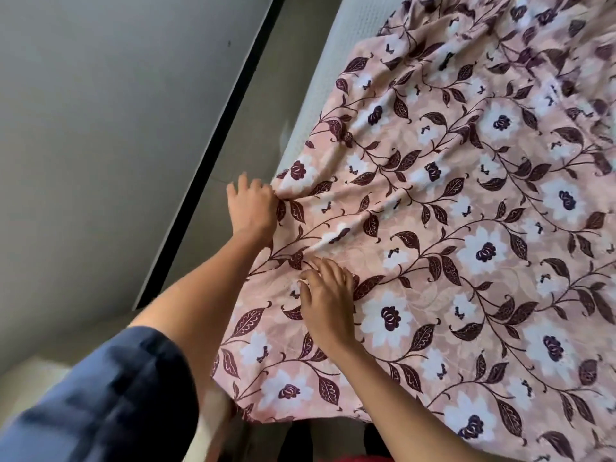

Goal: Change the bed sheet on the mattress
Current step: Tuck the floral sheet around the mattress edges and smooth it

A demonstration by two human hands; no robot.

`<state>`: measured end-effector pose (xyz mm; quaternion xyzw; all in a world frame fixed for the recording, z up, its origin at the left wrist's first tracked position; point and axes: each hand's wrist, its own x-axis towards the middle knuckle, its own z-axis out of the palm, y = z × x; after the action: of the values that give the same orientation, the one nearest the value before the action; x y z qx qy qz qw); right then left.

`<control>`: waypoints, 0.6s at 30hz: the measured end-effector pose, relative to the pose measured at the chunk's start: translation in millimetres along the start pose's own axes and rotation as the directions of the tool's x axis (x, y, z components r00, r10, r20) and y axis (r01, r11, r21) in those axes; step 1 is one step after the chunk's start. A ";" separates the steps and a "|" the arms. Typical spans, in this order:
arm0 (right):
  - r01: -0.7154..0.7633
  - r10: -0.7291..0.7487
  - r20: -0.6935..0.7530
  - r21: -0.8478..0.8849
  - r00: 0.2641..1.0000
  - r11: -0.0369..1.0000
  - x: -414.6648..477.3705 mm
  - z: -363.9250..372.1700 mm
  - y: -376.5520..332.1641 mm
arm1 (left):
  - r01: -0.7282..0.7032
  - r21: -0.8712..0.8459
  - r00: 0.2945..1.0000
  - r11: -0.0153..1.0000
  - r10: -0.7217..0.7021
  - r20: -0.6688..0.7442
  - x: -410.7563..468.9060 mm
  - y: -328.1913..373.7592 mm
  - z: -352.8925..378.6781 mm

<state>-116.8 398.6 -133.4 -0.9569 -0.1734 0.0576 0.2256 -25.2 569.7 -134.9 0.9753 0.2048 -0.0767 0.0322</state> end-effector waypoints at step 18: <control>-0.150 0.198 0.250 -0.200 0.948 0.968 48.1 -15.4 59.6 | 0.097 -0.033 0.977 0.995 -0.089 0.192 -3.1 25.8 3.5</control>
<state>-50.8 359.5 -148.1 -0.9682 -0.1213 0.1905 0.1076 -18.1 544.5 -137.1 0.9520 0.2475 -0.1667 0.0684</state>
